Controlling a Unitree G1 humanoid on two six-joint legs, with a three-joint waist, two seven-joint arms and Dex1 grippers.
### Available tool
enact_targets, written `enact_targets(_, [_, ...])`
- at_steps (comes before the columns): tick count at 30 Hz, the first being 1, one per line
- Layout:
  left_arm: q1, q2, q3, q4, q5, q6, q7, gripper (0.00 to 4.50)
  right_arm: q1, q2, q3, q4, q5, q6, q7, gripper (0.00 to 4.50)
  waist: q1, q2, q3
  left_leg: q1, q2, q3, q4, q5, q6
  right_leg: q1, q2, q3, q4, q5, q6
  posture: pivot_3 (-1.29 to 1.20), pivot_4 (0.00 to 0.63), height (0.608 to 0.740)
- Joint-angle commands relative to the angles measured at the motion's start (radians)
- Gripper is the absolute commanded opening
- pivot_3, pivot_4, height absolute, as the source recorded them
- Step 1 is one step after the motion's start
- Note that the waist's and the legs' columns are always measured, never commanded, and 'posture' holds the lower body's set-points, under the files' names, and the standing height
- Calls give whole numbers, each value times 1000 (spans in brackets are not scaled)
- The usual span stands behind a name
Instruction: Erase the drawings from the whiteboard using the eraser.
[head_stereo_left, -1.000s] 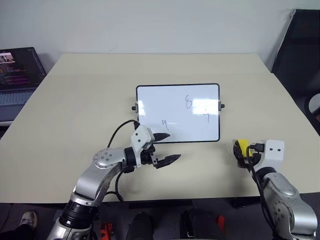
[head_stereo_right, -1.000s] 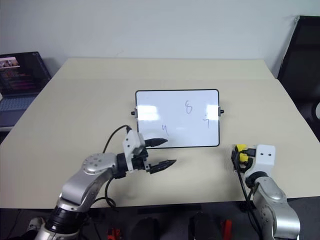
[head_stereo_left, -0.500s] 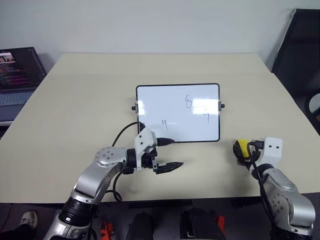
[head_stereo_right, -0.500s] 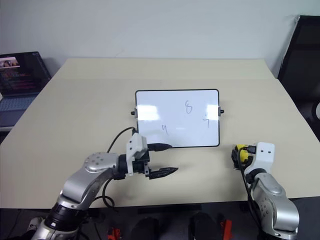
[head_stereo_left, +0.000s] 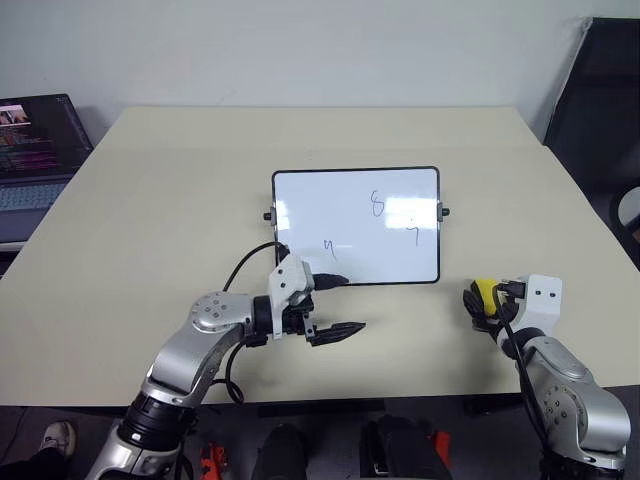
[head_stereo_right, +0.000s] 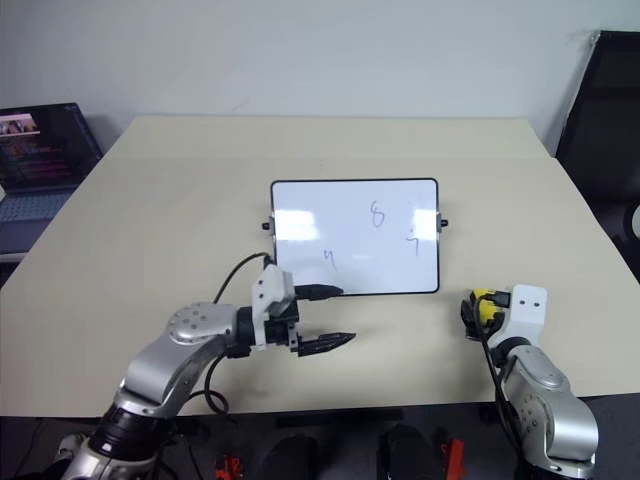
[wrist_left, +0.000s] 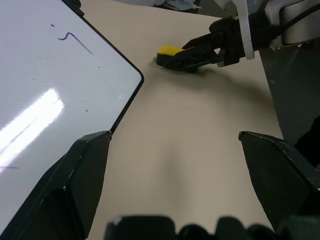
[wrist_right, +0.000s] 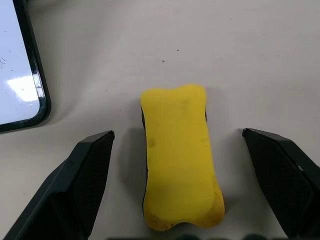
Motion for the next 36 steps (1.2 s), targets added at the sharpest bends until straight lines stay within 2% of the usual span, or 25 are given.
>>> enact_targets(1, [-18,-8,11,-9,-2,-31,6,4444,-12,-16,-6,-17,0,1,0,4500,0,0,0,0,0,0,0,0,0,0,0,0,0,0,0,0,150,740])
enact_targets(14, [-21,-6,12,-7,-2,-30,12,4444,-38,-10,-44,-14,21,-13,-14,4500,0,0,0,0,0,0,0,0,0,0,0,0,0,0,0,0,150,740])
enact_targets(33, [-41,-6,18,14,-3,-31,15,4444,-34,-16,-27,-16,13,19,-4,4500,0,0,0,0,0,0,0,0,0,0,0,0,1,0,0,0,150,740])
enact_targets(36, [-46,-5,19,17,-4,-30,12,4500,-32,-14,-30,-17,11,19,-8,3949,0,0,0,0,0,0,0,0,0,0,0,0,1,0,0,0,150,740])
